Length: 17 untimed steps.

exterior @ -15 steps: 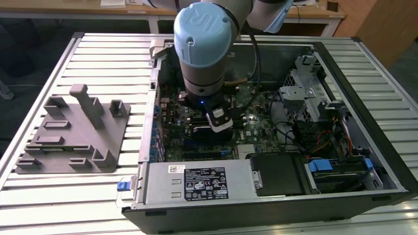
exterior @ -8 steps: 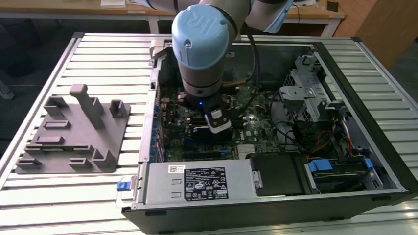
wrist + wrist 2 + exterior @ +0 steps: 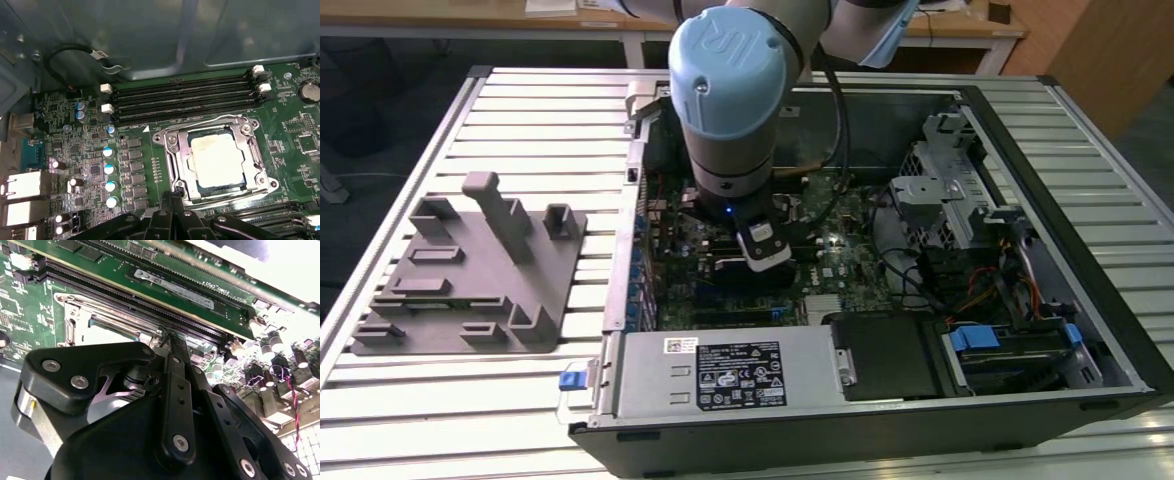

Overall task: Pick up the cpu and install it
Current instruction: 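Install the second cpu locking lever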

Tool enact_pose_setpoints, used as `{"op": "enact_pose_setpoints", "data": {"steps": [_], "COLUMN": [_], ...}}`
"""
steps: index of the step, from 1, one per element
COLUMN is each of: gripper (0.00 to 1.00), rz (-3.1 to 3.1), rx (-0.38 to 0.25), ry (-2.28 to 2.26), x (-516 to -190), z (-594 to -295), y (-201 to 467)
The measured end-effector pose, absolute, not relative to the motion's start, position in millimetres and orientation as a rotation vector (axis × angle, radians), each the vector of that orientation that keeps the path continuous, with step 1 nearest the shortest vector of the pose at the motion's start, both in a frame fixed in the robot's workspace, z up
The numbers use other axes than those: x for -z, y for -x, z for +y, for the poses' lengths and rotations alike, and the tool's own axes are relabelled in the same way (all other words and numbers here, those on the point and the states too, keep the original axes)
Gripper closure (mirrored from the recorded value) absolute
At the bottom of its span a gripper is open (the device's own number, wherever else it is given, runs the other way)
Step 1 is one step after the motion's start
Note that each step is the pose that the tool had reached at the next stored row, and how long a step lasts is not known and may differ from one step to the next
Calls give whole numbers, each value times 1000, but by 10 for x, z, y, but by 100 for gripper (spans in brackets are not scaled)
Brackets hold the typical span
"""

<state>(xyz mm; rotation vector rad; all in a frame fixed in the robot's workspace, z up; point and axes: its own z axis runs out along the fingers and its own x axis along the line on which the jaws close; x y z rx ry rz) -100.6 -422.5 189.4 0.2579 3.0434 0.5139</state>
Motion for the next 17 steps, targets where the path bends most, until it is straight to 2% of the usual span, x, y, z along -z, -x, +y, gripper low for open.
{"op": "enact_pose_setpoints", "data": {"steps": [17], "gripper": [89], "rz": [3045], "rx": [-497], "ry": [-261], "x": [-1901], "z": [-4193], "y": [1007]}}
